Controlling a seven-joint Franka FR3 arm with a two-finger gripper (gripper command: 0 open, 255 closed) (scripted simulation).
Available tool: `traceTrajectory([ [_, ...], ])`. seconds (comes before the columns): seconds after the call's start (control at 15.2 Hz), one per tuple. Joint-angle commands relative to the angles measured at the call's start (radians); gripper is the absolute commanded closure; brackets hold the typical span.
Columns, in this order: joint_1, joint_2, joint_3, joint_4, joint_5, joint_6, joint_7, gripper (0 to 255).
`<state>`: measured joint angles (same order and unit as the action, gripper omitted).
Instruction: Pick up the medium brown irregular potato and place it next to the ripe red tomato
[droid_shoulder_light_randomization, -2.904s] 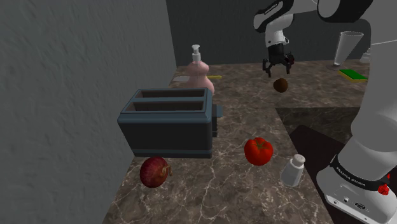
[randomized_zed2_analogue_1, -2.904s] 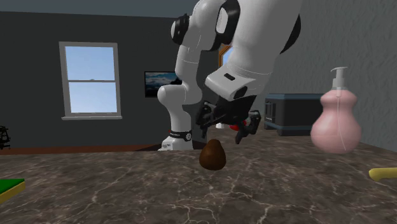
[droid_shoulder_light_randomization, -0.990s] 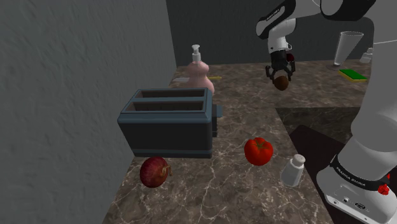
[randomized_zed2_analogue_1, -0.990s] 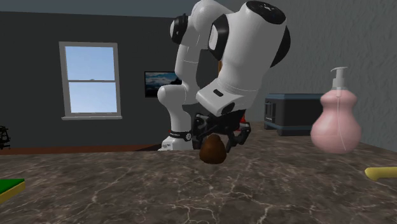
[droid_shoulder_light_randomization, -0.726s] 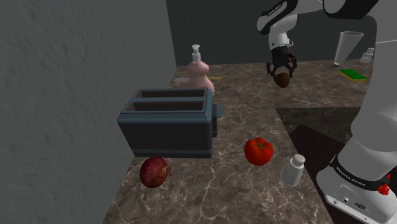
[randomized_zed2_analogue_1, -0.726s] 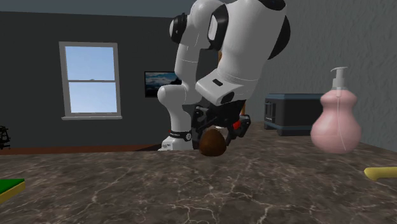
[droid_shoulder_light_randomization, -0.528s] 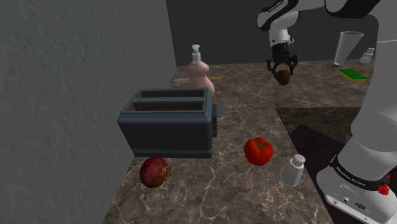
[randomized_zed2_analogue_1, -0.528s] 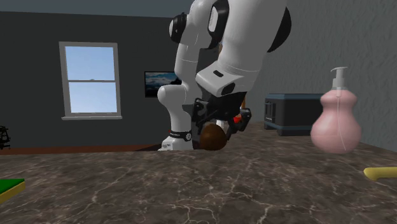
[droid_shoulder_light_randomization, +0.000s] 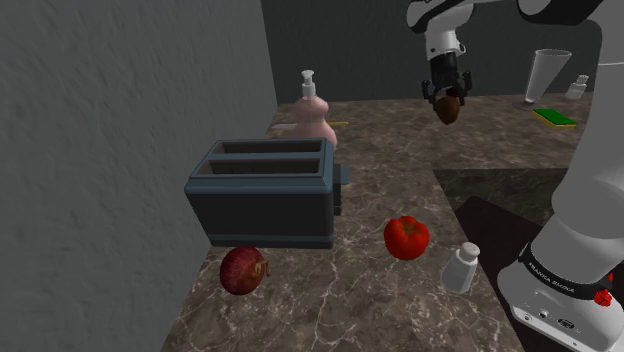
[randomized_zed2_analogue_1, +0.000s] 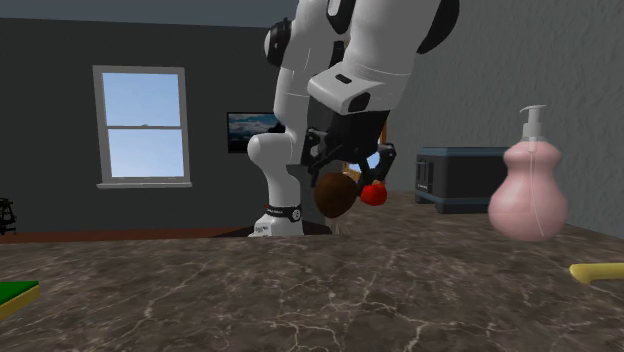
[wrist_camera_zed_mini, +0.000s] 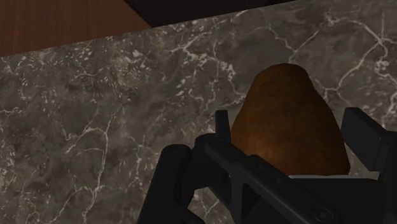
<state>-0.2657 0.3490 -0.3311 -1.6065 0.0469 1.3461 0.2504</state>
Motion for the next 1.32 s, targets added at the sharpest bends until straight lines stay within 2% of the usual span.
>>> traceTrajectory([
  [0.0, -0.001, -0.004, -0.001, 0.023, -0.002, -0.027, -0.001, 255],
  [0.53, -0.003, -0.017, -0.004, 0.107, -0.007, -0.123, -0.002, 255],
  [0.86, 0.071, -0.185, 0.027, -0.116, -0.005, -0.062, 0.105, 255],
  [1.25, 0.142, -0.357, 0.081, -0.325, 0.021, -0.012, 0.239, 255],
])
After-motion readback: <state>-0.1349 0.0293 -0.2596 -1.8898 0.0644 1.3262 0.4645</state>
